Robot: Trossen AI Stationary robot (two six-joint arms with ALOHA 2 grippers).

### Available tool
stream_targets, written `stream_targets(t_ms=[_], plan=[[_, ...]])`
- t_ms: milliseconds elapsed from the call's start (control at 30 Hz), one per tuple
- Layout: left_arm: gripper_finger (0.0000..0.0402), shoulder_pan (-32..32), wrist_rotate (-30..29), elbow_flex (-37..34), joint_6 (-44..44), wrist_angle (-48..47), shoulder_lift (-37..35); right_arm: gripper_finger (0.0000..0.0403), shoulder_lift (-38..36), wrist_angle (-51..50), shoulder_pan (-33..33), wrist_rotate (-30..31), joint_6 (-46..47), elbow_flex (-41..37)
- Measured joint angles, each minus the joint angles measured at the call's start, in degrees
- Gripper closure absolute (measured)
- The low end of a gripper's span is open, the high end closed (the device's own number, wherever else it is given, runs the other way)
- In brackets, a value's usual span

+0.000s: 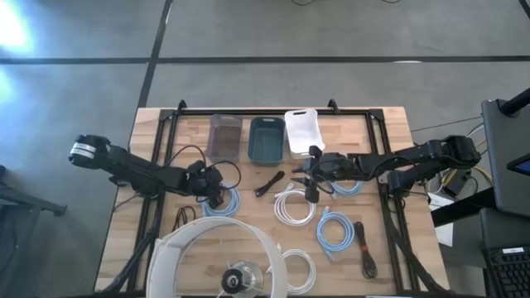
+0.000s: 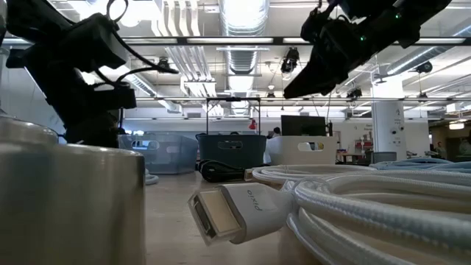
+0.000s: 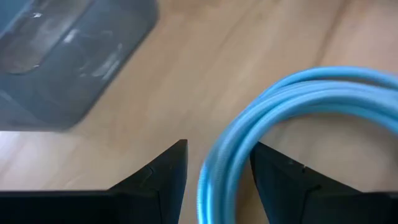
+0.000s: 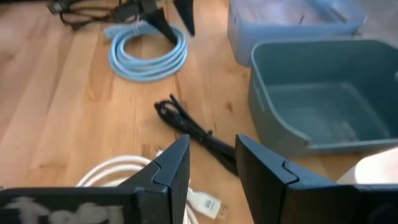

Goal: Sort HDMI cables
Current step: Put the middle blue HDMI cable into the black bin

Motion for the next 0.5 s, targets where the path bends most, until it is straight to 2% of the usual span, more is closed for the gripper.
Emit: stream_targets(t_ms=[167, 233, 433, 500], plan=[[0.0234, 0.0, -1.2, 0.0, 0.0, 0.6, 2.2, 0.0273, 3.1, 0.1, 0.0, 0.0, 0.1, 0.0], [0.0256, -0.1, -1.1, 0.2, 0.0, 1.0, 2.8, 0.0274, 4.1, 0.2, 0.0, 0.0, 0.4, 0.0], [0.0358, 0.0, -0.8, 3.1, 0.2, 0.6, 2.3, 0.0283, 5.7, -0.2, 0.0, 0.0, 0.9, 0.1], [0.0361, 0.0, -1.6, 5.4, 2.4, 0.5, 1.3, 0.0286, 5.6, -0.2, 0.0, 0.0, 0.8, 0.1]])
